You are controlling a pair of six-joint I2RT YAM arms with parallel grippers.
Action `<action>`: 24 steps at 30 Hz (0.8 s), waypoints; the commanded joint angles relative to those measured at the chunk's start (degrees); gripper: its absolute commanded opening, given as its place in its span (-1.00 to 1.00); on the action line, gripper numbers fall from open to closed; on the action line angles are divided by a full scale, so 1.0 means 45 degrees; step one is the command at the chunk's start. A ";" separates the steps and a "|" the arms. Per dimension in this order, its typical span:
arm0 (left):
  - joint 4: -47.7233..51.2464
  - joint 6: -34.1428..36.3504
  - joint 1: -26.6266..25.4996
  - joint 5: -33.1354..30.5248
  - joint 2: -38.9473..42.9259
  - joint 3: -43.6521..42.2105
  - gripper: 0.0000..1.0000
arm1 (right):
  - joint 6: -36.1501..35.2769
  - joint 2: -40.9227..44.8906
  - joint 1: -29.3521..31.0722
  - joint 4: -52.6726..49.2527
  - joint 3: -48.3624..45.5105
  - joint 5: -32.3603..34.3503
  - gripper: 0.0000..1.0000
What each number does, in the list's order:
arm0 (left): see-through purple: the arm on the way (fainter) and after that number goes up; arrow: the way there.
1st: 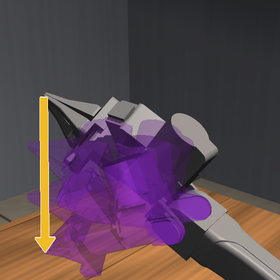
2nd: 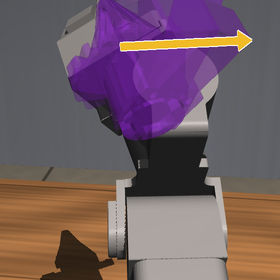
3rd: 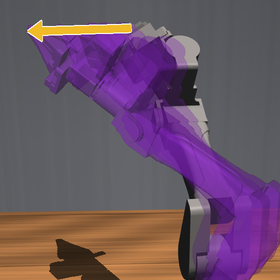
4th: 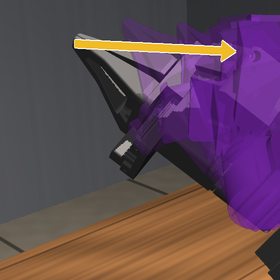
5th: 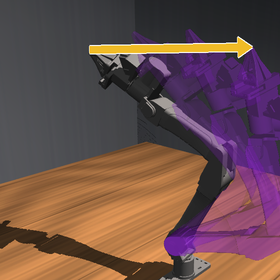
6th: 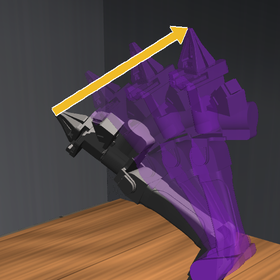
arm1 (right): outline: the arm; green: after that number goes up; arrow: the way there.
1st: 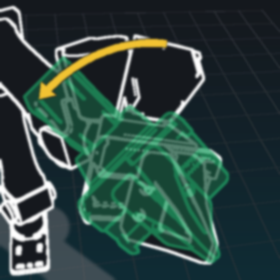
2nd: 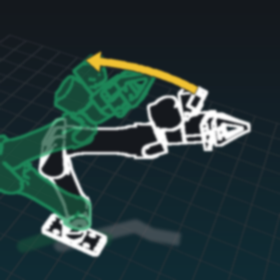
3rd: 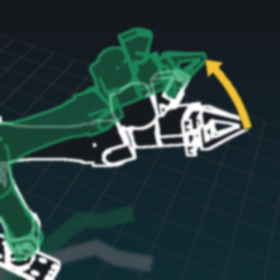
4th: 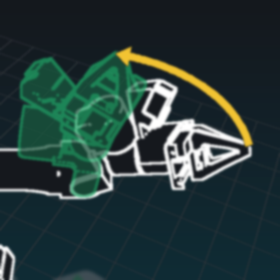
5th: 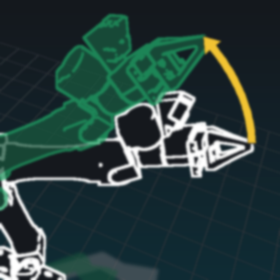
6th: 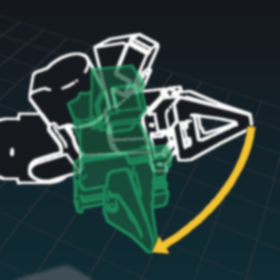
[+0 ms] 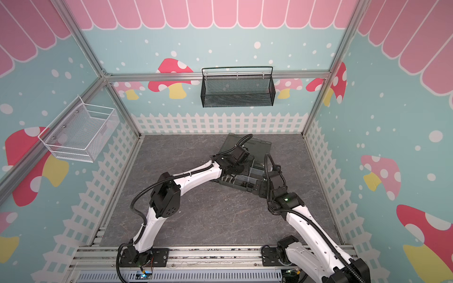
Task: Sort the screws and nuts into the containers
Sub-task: 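Lower the black nut into the compartment and open the left gripper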
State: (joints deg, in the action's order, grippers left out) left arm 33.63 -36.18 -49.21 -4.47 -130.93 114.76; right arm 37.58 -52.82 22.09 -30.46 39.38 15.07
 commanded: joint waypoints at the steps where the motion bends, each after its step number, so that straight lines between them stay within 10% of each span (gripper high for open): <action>1: 0.0256 0.0150 -0.0099 -0.0147 0.0026 0.0435 -0.23 | 0.0260 0.0265 -0.0036 -0.0167 -0.0205 0.0257 0.96; 12: 0.0301 0.0364 -0.0099 -0.1745 0.2179 -0.1229 0.24 | 0.0415 0.0352 -0.0025 -0.0146 -0.0230 0.0730 0.96; 24: -0.0950 0.0279 0.0199 -0.5721 0.7425 -0.7298 0.99 | 0.0545 0.0955 -0.0028 0.0231 -0.0211 0.2016 0.96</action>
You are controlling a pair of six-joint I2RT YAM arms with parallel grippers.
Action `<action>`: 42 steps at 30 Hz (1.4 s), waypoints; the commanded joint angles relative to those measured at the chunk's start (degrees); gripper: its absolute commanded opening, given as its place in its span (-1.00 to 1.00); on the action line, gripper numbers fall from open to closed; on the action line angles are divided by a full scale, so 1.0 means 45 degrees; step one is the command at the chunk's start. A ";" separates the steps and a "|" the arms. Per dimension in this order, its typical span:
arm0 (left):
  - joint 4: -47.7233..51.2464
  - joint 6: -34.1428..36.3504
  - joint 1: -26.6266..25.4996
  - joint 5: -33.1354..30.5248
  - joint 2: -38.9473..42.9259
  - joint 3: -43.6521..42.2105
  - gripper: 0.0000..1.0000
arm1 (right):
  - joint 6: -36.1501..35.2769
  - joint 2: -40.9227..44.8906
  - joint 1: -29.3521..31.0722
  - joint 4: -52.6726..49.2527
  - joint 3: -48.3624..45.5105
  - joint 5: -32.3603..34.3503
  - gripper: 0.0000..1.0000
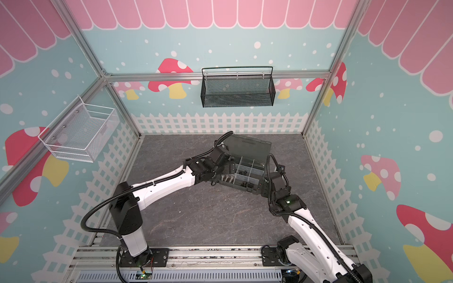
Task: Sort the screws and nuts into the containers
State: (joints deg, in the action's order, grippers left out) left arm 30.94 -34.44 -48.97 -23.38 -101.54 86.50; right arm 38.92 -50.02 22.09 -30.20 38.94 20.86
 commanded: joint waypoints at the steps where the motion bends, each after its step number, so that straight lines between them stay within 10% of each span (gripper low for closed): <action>1: -0.0447 -0.0140 0.0211 -0.1812 0.1438 -0.1584 0.99 | 0.0230 0.0418 -0.0044 0.0294 -0.0173 0.0896 0.96; 24: -0.1597 0.0684 0.4070 -0.5888 1.3931 -1.1568 0.99 | -0.1882 0.0690 -0.0069 0.5588 -0.2267 0.3875 0.96; 42: -0.8944 0.4215 0.7745 -0.3394 1.3239 -1.5008 0.98 | -0.4065 0.1077 -0.0632 0.8600 -0.3708 0.4840 0.96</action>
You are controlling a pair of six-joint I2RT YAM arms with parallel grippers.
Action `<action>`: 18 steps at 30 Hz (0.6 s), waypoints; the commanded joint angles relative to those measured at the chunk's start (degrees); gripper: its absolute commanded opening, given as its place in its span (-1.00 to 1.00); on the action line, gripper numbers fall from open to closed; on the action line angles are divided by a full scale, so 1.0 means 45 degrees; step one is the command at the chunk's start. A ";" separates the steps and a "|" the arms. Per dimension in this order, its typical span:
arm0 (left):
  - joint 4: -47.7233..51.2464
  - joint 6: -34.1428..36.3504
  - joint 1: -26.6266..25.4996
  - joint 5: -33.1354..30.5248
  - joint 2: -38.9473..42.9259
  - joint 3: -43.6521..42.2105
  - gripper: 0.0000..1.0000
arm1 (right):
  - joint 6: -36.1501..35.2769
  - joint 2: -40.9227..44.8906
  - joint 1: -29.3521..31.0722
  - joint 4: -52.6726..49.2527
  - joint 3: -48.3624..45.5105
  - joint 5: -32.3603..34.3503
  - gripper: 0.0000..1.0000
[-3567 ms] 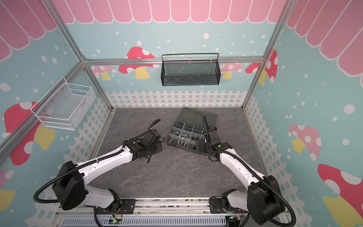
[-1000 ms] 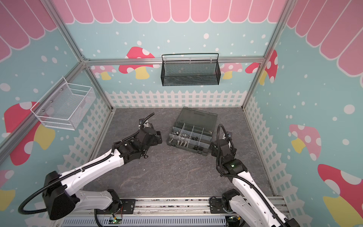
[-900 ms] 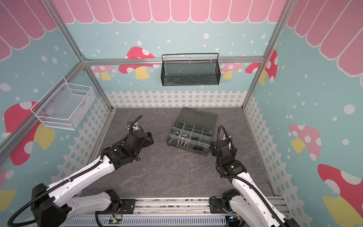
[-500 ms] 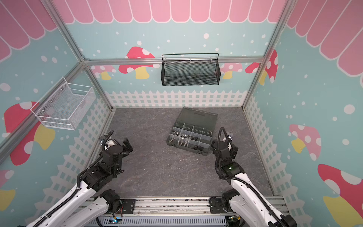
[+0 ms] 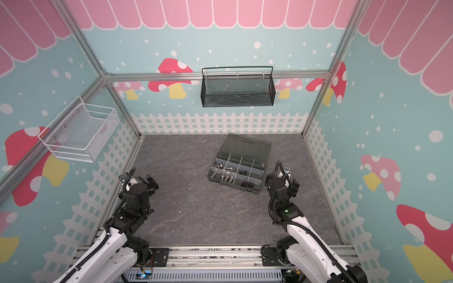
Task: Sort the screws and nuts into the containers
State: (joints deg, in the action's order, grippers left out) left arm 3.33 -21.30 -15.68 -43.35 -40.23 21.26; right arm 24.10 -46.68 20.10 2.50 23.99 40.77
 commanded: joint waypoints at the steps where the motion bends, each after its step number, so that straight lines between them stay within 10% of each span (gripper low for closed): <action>1: -0.3657 0.1661 0.0582 0.1558 -0.0702 -0.0723 0.98 | -0.1006 0.0386 -0.0325 0.1807 -0.0591 0.0293 0.96; 18: -1.1513 0.2943 0.3067 0.6222 -0.7014 -0.1544 0.99 | -0.2408 -0.1471 -0.3912 0.7541 -0.2447 -0.2505 0.96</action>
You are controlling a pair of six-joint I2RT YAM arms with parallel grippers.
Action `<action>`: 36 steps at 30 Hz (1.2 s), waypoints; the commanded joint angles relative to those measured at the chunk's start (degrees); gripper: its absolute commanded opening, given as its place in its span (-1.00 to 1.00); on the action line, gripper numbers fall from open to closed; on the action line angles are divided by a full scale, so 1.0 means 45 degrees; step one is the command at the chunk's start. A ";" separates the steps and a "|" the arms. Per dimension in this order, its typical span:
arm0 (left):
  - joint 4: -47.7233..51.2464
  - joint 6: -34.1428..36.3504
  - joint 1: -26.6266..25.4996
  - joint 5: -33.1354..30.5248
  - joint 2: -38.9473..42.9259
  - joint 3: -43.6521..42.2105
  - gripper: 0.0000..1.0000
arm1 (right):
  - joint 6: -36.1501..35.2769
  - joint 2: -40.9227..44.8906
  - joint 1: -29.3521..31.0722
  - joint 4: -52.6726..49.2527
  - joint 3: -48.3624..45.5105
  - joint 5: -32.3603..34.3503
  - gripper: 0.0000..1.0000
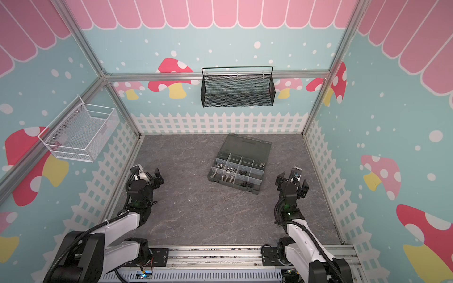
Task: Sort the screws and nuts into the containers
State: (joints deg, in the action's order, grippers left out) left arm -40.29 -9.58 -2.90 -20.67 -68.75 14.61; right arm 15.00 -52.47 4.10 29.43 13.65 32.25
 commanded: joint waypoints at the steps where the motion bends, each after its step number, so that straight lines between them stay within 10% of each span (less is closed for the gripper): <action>1: -0.1940 0.0441 0.0270 0.1316 -0.1017 0.0085 0.99 | -0.0385 -0.0292 -0.0502 0.1801 -0.0253 -0.0750 0.96; 9: -0.4949 0.0628 0.1185 0.3552 -0.3787 0.0194 0.99 | -0.0461 -0.1174 -0.1123 0.4124 -0.1217 -0.1108 0.96; 16: -0.2958 0.1288 0.1396 0.5786 -0.4299 0.1411 0.99 | -0.0802 -0.1851 -0.1257 0.5875 -0.1957 -0.1332 0.96; 29: -0.2828 0.1388 0.1263 0.5664 -0.4273 0.1441 0.99 | -0.2138 -0.6548 -0.1387 1.1626 -0.1806 -0.4779 0.96; 36: -0.2842 0.1388 0.1252 0.5655 -0.4273 0.1441 0.99 | -0.2780 -0.7693 -0.1401 1.0813 -0.0847 -0.6412 0.96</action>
State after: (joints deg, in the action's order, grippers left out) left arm -52.97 -4.84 2.87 4.14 -87.99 20.97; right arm 5.41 -86.32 -1.89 75.66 6.94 8.40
